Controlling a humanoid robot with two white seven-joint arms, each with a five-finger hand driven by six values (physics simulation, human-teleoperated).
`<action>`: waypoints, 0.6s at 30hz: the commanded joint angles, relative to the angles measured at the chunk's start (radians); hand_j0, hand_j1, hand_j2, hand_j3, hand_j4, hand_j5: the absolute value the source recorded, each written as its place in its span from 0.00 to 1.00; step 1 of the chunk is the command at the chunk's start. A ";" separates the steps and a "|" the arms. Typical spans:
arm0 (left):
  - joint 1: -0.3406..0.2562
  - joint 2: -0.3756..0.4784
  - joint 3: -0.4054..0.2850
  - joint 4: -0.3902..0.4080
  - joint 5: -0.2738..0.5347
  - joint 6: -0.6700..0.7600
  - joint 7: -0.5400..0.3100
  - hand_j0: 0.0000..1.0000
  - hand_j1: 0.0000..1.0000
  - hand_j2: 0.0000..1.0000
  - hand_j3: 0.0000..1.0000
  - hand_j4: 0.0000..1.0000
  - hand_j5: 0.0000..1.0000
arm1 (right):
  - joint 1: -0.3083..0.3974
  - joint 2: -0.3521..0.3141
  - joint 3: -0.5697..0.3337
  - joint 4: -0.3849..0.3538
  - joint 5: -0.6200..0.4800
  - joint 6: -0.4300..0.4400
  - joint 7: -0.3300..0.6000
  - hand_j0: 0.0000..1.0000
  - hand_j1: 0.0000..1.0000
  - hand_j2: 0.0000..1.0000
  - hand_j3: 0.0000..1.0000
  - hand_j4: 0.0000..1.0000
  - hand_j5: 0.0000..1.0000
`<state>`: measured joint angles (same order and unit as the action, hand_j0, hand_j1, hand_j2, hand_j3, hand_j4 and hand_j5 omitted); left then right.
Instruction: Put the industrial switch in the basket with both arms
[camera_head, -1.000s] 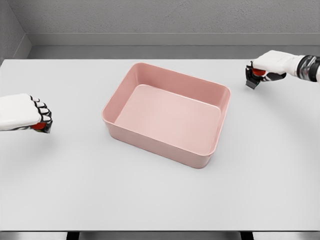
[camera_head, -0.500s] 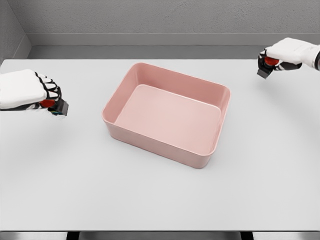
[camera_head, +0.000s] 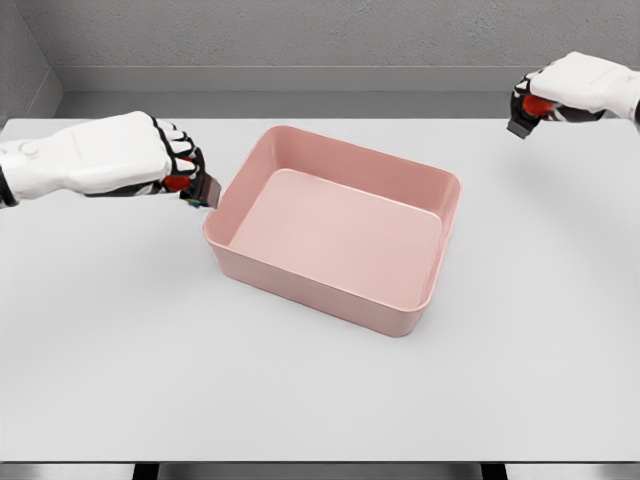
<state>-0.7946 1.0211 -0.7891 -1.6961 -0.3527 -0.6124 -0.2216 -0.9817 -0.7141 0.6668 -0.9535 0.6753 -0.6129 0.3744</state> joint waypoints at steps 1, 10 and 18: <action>0.000 -0.041 0.001 -0.001 0.006 0.002 0.001 0.36 0.36 0.36 0.36 0.36 0.36 | 0.000 -0.004 -0.003 -0.013 -0.011 0.002 -0.002 0.50 0.50 0.50 0.50 0.50 0.50; -0.025 -0.133 -0.081 0.004 -0.031 0.002 -0.028 0.36 0.36 0.36 0.36 0.36 0.36 | 0.029 -0.028 -0.003 -0.107 -0.043 0.002 -0.002 0.50 0.50 0.50 0.50 0.50 0.50; -0.035 -0.203 -0.090 0.035 -0.049 0.002 -0.048 0.38 0.38 0.38 0.38 0.38 0.38 | 0.038 -0.031 -0.003 -0.145 -0.069 0.002 -0.002 0.50 0.50 0.50 0.50 0.50 0.50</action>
<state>-0.8314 0.8395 -0.8748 -1.6719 -0.4002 -0.6119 -0.2613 -0.9434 -0.7434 0.6657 -1.0889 0.6149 -0.6130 0.3734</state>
